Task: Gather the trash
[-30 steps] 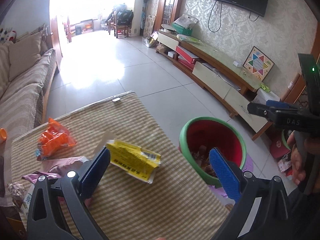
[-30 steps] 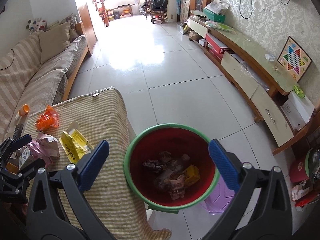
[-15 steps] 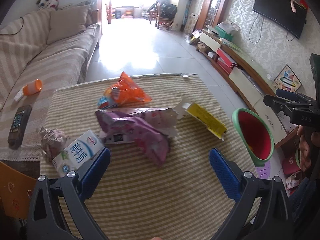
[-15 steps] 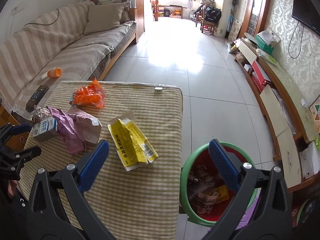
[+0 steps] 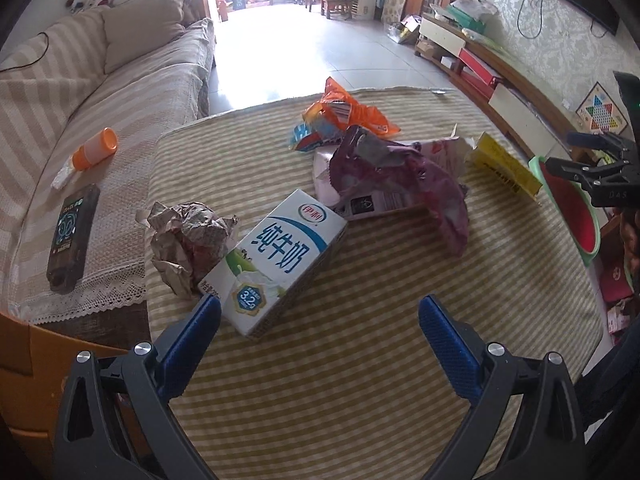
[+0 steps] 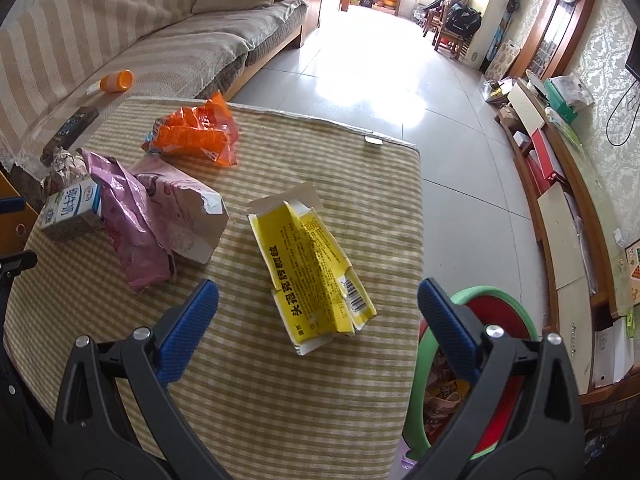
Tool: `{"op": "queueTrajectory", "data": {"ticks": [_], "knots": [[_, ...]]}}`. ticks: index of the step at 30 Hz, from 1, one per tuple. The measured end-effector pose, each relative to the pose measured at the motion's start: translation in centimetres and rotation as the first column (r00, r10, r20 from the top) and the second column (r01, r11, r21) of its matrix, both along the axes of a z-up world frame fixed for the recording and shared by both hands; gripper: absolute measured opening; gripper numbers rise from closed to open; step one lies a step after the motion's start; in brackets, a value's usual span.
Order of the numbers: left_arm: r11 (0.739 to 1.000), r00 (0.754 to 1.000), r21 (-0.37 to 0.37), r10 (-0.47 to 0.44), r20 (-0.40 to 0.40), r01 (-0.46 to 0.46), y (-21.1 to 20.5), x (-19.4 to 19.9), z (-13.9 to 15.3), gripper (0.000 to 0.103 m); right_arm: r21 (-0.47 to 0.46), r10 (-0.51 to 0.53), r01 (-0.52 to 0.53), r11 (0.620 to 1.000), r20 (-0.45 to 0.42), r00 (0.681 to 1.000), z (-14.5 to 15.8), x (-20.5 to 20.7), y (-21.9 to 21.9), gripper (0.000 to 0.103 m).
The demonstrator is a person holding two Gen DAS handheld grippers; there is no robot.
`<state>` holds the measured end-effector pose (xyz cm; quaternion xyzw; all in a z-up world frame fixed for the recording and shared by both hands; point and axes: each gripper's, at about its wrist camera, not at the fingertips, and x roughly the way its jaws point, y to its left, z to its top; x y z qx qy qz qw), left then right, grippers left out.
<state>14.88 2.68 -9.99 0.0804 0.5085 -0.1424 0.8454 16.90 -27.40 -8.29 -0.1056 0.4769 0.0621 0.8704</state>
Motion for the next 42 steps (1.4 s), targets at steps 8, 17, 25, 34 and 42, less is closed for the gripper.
{"op": "queueTrajectory", "data": {"ticks": [8, 17, 25, 34, 42], "knots": [[0.989, 0.990, 0.051, -0.136, -0.042, 0.138, 0.0, 4.0, -1.2, 0.094, -0.074, 0.038, -0.039, 0.997, -0.013, 0.999, -2.6, 1.3, 1.5, 0.098], [0.960, 0.958, 0.079, -0.259, -0.121, 0.270, -0.9, 6.6, -3.5, 0.086, -0.080, 0.025, -0.030, 0.996, -0.064, 0.998, -4.7, 2.9, 0.8, 0.098], [0.919, 0.931, 0.167, -0.336, -0.143, 0.358, -2.9, 6.4, -4.9, 0.076, -0.104, 0.045, -0.055, 0.993, -0.098, 0.994, -6.2, 4.0, 0.9, 0.092], [0.939, 0.949, 0.157, -0.288, -0.127, 0.306, -1.7, 5.9, -4.3, 0.059, -0.087, 0.045, -0.060, 0.994, -0.166, 0.985, -7.8, 4.2, 0.4, 0.039], [0.968, 0.973, 0.105, -0.224, -0.059, 0.229, -1.9, 3.2, -2.1, 0.058, -0.087, 0.012, -0.027, 0.996, -0.169, 0.986, -6.2, 3.3, -0.5, 0.031]]}}
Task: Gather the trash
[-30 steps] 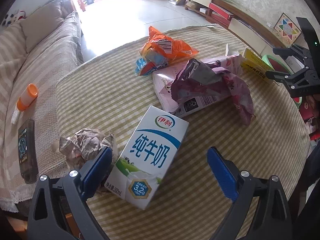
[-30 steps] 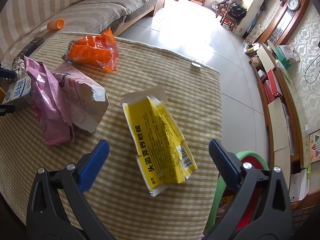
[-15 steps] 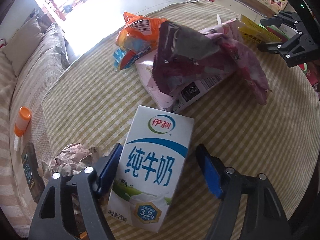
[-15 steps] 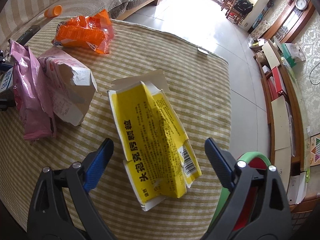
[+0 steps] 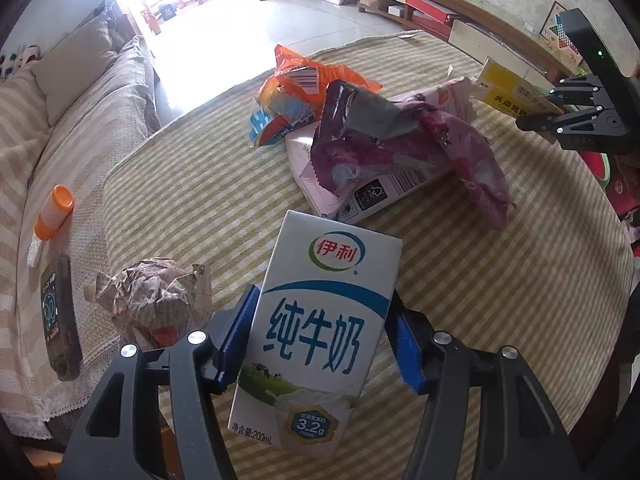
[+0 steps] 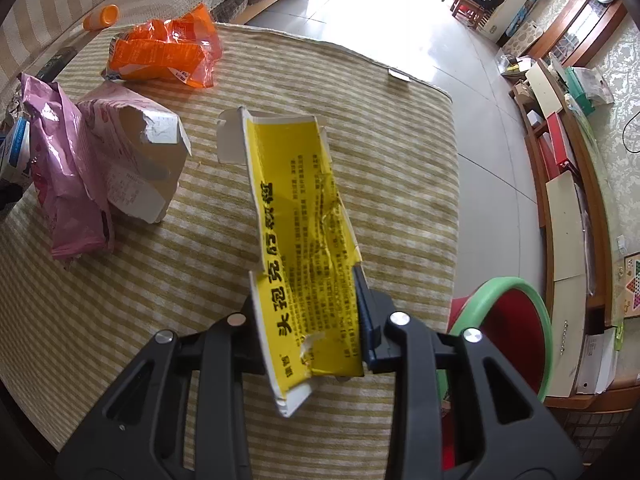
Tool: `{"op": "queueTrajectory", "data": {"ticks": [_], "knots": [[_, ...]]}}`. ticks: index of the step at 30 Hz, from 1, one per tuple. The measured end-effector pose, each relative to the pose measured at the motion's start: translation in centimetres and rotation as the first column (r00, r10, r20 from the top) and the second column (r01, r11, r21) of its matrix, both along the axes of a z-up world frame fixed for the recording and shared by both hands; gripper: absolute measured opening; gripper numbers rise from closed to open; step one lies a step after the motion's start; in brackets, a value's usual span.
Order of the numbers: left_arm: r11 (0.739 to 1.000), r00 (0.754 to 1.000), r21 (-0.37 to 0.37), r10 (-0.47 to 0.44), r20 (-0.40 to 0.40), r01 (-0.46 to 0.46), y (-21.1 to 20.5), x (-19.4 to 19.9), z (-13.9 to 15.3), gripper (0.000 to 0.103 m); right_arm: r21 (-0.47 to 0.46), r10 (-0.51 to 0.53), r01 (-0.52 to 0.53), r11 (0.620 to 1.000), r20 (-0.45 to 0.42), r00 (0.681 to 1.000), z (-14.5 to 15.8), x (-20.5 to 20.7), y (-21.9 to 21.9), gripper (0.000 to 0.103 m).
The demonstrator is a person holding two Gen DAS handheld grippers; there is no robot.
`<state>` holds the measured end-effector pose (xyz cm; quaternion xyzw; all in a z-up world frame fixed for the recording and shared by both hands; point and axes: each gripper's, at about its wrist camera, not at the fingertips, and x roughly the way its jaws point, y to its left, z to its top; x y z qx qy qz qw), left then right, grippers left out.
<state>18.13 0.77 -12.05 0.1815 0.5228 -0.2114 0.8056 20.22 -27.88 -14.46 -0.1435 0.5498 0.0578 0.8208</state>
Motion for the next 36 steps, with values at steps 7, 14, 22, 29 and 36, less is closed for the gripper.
{"op": "queueTrajectory", "data": {"ticks": [7, 14, 22, 29, 36], "knots": [[0.996, 0.995, -0.057, 0.073, 0.065, -0.069, 0.3, -2.7, 3.7, 0.058, 0.039, -0.040, 0.038, 0.999, 0.059, 0.997, 3.4, -1.9, -1.3, 0.031], [0.984, 0.987, -0.139, 0.125, 0.103, -0.110, -0.8, -3.0, 8.0, 0.058, 0.078, -0.091, 0.083, 0.994, 0.107, 0.990, 6.3, -3.7, -3.4, 0.031], [0.981, 0.986, -0.185, 0.088, 0.143, -0.061, -5.9, -2.0, 10.5, 0.058, 0.149, -0.162, 0.140, 0.979, 0.146, 0.976, 9.3, -5.5, -6.6, 0.031], [0.970, 0.988, -0.244, 0.039, 0.147, -0.002, -11.2, -1.3, 11.9, 0.058, 0.219, -0.240, 0.201, 0.955, 0.167, 0.956, 12.0, -7.4, -10.7, 0.031], [0.957, 0.988, -0.274, -0.057, 0.147, 0.096, -18.0, -0.8, 12.5, 0.058, 0.259, -0.339, 0.287, 0.922, 0.186, 0.922, 13.9, -9.2, -15.7, 0.031]]}}
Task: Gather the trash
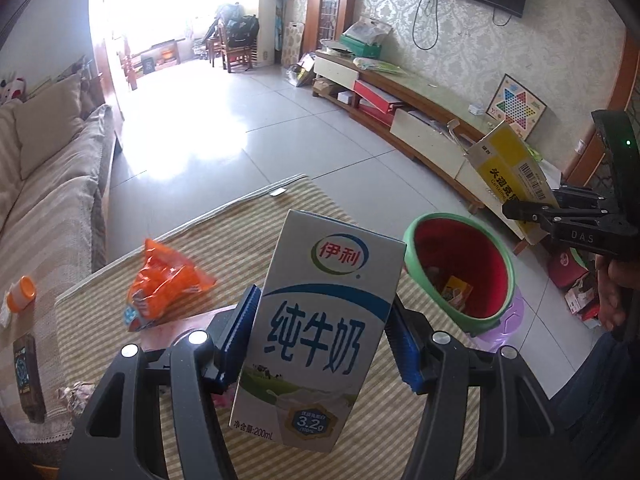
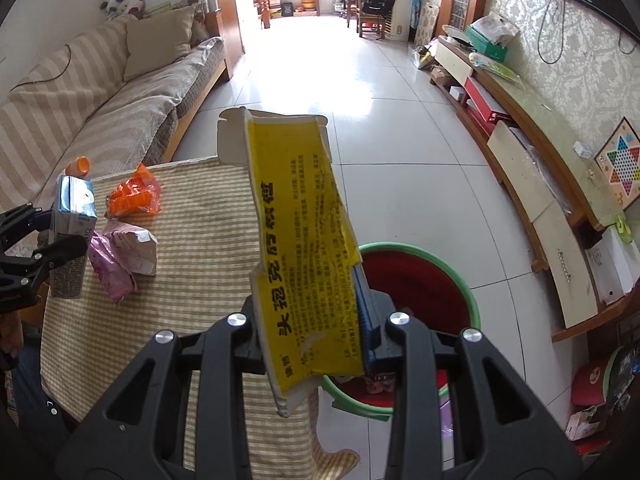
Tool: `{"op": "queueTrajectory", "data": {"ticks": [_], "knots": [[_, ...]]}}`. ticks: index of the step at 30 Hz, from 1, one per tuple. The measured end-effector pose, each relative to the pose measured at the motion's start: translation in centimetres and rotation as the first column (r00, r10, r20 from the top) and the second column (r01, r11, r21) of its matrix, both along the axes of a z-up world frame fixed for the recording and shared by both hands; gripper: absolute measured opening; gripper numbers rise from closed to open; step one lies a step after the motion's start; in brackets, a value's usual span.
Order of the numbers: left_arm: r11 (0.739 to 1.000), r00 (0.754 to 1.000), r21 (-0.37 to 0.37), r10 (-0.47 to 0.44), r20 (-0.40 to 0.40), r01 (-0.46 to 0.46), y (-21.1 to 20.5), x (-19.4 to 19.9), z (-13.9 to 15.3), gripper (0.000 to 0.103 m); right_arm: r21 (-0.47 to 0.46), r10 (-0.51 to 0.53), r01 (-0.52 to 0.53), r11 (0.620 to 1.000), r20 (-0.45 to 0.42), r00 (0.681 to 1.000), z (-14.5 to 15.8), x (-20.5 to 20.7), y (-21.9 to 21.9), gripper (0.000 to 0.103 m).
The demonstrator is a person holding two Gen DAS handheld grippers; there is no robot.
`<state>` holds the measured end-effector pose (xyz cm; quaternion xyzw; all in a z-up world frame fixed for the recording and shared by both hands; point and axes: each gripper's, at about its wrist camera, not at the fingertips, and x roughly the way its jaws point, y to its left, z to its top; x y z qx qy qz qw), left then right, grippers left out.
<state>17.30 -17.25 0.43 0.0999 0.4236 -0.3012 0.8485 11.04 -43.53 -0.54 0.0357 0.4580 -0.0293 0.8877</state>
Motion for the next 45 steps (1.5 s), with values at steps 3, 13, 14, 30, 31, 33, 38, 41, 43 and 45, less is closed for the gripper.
{"op": "queueTrajectory", "data": {"ticks": [3, 13, 14, 30, 31, 33, 38, 41, 43, 45], "knots": [[0.999, 0.999, -0.012, -0.050, -0.002, 0.050, -3.2, 0.0, 0.1, 0.057, 0.036, -0.056, 0.056, 0.998, -0.010, 0.998, -0.3, -1.1, -2.7, 0.031], [0.976, 0.977, -0.073, -0.207, -0.050, 0.203, -14.1, -0.5, -0.8, 0.057, 0.122, -0.213, 0.220, 0.968, -0.065, 0.975, -2.3, -3.5, -9.1, 0.031], [0.973, 0.974, -0.080, -0.219, -0.058, 0.214, -15.1, -0.5, -0.9, 0.057, 0.122, -0.217, 0.225, 0.967, -0.073, 0.973, -2.6, -3.5, -9.3, 0.031], [0.966, 0.959, -0.086, -0.253, -0.127, 0.243, -21.9, -0.9, -4.7, 0.057, 0.193, -0.278, 0.292, 0.937, -0.097, 0.956, -3.3, -4.2, -12.1, 0.031], [0.965, 0.958, -0.086, -0.256, -0.130, 0.246, -22.1, -0.9, -4.7, 0.057, 0.195, -0.277, 0.291, 0.937, -0.095, 0.956, -3.2, -4.2, -12.1, 0.031], [0.964, 0.956, -0.085, -0.263, -0.130, 0.253, -22.6, -1.1, -4.8, 0.057, 0.196, -0.280, 0.293, 0.936, -0.094, 0.955, -3.2, -4.2, -12.0, 0.031], [0.963, 0.954, -0.102, -0.263, -0.141, 0.250, -23.1, -1.0, -4.8, 0.058, 0.199, -0.287, 0.300, 0.933, -0.089, 0.954, -3.1, -4.4, -12.3, 0.031], [0.964, 0.956, -0.126, -0.251, -0.150, 0.233, -23.2, -0.8, -4.8, 0.060, 0.202, -0.291, 0.304, 0.931, -0.088, 0.953, -3.0, -4.4, -12.5, 0.031], [0.967, 0.959, -0.144, -0.233, -0.159, 0.211, -23.0, -0.6, -4.9, 0.071, 0.203, -0.291, 0.303, 0.931, -0.088, 0.953, -3.1, -4.3, -12.4, 0.031], [0.968, 0.963, -0.165, -0.214, -0.166, 0.187, -22.4, -0.3, -4.9, 0.077, 0.203, -0.289, 0.302, 0.931, -0.089, 0.953, -3.0, -4.3, -12.4, 0.031]]}}
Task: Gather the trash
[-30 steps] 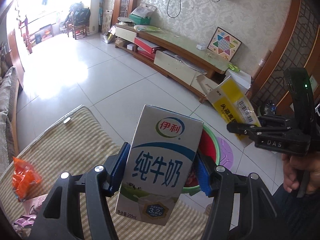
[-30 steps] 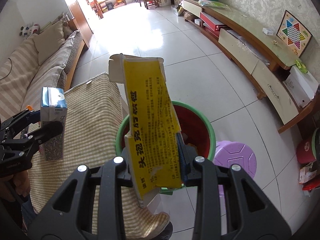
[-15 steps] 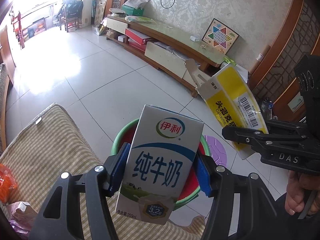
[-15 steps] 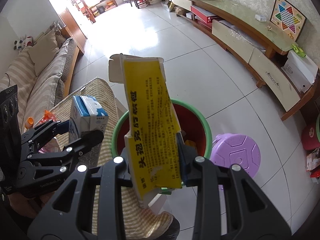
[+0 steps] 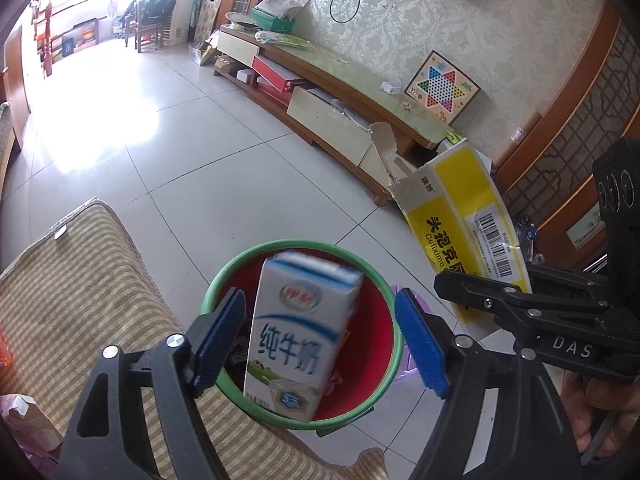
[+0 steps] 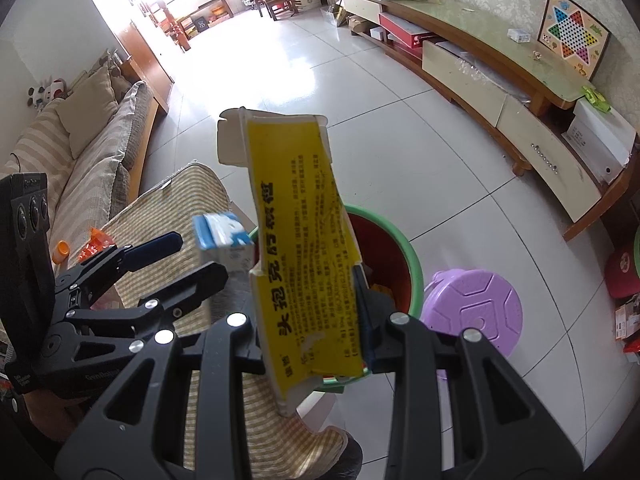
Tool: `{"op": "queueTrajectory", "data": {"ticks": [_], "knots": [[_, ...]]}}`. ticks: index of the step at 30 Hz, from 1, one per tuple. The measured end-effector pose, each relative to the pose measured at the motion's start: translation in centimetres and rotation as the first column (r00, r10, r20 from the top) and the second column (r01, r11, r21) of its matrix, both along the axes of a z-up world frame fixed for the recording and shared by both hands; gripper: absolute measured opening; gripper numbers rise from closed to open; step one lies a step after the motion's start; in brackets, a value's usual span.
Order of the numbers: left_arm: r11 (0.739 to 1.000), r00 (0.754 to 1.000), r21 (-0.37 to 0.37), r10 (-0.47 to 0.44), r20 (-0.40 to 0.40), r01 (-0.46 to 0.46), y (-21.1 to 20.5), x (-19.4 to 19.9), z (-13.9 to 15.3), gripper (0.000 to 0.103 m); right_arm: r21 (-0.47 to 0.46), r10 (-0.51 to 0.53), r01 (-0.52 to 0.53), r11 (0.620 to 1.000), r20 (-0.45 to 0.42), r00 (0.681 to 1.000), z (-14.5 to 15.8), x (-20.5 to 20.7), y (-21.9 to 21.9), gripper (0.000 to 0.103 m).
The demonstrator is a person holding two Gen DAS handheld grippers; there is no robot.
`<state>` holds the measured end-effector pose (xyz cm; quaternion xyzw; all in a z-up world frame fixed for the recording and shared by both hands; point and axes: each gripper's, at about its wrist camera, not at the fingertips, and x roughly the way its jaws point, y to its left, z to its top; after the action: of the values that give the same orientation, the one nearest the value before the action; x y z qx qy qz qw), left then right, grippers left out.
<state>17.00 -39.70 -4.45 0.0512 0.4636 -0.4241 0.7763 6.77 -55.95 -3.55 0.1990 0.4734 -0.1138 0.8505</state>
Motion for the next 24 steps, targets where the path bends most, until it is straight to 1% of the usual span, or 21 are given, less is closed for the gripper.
{"op": "queueTrajectory", "data": {"ticks": [1, 3, 6, 7, 8, 10, 13, 15, 16, 17, 19, 24], "knots": [[1.000, 1.000, -0.007, 0.009, -0.008, -0.009, 0.3, 0.1, 0.0, 0.080, -0.001, 0.001, -0.001, 1.000, 0.000, 1.000, 0.0, 0.0, 0.0, 0.031], [0.999, 1.000, -0.026, 0.025, -0.016, -0.026, 0.8, 0.4, 0.1, 0.083, -0.003, 0.004, -0.004, 1.000, 0.000, 1.000, 0.0, 0.1, 0.0, 0.031], [0.997, 0.998, -0.034, 0.066, 0.008, -0.065, 1.8, 0.9, 0.8, 0.084, -0.004, 0.012, -0.012, 1.000, -0.007, 1.000, -0.1, 0.3, 0.2, 0.031], [0.996, 0.996, -0.032, 0.083, 0.020, -0.082, 2.1, 1.0, 1.1, 0.087, -0.005, 0.015, -0.015, 1.000, -0.009, 1.000, -0.1, 0.3, 0.2, 0.031], [0.995, 0.994, -0.030, 0.102, 0.039, -0.100, 2.4, 1.1, 1.4, 0.089, -0.006, 0.018, -0.018, 1.000, -0.010, 1.000, -0.1, 0.4, 0.3, 0.032], [0.991, 0.989, -0.031, 0.131, 0.071, -0.129, 3.2, 1.3, 2.0, 0.089, -0.009, 0.025, -0.025, 1.000, -0.011, 1.000, -0.1, 0.5, 0.5, 0.032], [0.987, 0.984, -0.045, 0.159, 0.077, -0.156, 4.2, 1.8, 2.8, 0.090, -0.016, 0.040, -0.041, 0.999, -0.019, 0.999, -0.2, 0.9, 0.9, 0.033], [0.983, 0.981, -0.055, 0.178, 0.079, -0.174, 5.2, 1.9, 3.3, 0.090, -0.029, 0.045, -0.045, 0.999, -0.022, 0.999, -0.2, 1.1, 1.2, 0.044], [0.982, 0.979, -0.059, 0.186, 0.082, -0.181, 5.7, 1.9, 3.5, 0.091, -0.039, 0.040, -0.041, 0.998, -0.020, 0.999, -0.1, 1.1, 1.3, 0.058], [0.981, 0.978, -0.062, 0.191, 0.085, -0.186, 6.1, 1.9, 3.8, 0.091, -0.048, 0.038, -0.039, 0.998, -0.016, 0.999, 0.1, 1.2, 1.4, 0.067], [0.979, 0.975, -0.063, 0.198, 0.095, -0.193, 7.1, 1.9, 4.2, 0.092, -0.065, 0.038, -0.038, 0.997, -0.011, 0.999, 0.3, 1.3, 1.7, 0.076], [0.974, 0.965, -0.059, 0.227, 0.128, -0.221, 10.1, 1.5, 5.2, 0.094, -0.092, 0.068, -0.069, 0.993, -0.016, 0.998, 0.4, 2.3, 3.0, 0.085]]}}
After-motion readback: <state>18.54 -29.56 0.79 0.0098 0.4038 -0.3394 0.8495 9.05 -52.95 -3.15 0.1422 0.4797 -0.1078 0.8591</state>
